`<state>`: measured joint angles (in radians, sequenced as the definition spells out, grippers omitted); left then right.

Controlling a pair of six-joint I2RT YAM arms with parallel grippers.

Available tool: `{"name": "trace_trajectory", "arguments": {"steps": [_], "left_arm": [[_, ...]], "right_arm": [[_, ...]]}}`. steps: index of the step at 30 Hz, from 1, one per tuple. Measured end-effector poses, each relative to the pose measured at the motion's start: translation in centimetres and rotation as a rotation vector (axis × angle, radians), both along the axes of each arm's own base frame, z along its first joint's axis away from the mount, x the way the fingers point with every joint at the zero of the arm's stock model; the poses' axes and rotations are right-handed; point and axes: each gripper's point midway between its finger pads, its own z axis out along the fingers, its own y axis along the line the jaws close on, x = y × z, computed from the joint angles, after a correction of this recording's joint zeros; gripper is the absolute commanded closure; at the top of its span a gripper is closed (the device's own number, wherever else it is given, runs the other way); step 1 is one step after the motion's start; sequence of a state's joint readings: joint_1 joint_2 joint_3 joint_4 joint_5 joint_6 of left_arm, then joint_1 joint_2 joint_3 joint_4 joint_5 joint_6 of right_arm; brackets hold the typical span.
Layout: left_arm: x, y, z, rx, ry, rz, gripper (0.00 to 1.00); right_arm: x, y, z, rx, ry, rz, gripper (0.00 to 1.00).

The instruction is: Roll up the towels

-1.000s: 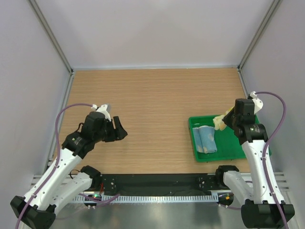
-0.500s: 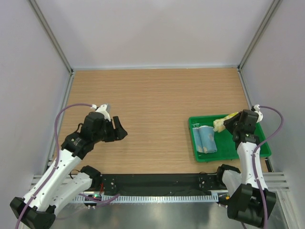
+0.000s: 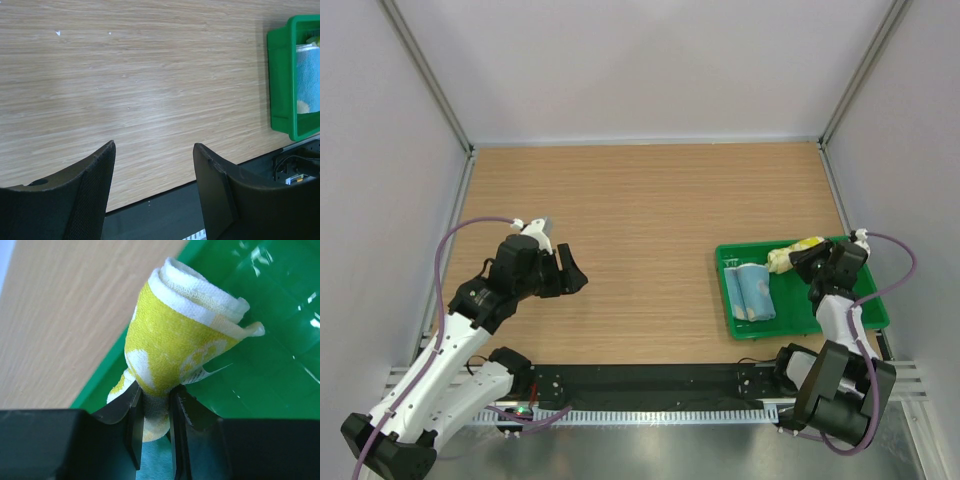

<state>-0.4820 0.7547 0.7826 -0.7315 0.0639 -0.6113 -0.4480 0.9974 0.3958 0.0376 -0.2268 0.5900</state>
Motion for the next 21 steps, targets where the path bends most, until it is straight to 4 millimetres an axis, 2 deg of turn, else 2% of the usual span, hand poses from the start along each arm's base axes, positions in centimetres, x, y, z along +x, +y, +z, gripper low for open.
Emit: {"name": "trace_trajectory", "arguments": {"steps": [3, 5, 13, 20, 21], "left_arm": [[0.0, 0.0, 0.0, 0.0, 0.0, -0.001, 0.36], [0.0, 0.0, 0.0, 0.0, 0.0, -0.001, 0.36], [0.0, 0.0, 0.0, 0.001, -0.002, -0.003, 0.36], [0.0, 0.0, 0.0, 0.005, -0.005, -0.007, 0.36], [0.0, 0.0, 0.0, 0.005, -0.005, -0.007, 0.36]], "right_arm": [[-0.9, 0.4, -2.8, 0.041, 0.079, -0.003, 0.99], [-1.2, 0.6, -3.8, 0.063, 0.114, -0.008, 0.99], [-1.3, 0.4, -4.9, 0.096, 0.16, -0.039, 0.99], [0.3, 0.0, -5.4, 0.129, 0.188, -0.027, 0.99], [0.4, 0.0, -5.4, 0.131, 0.188, -0.026, 0.95]]}}
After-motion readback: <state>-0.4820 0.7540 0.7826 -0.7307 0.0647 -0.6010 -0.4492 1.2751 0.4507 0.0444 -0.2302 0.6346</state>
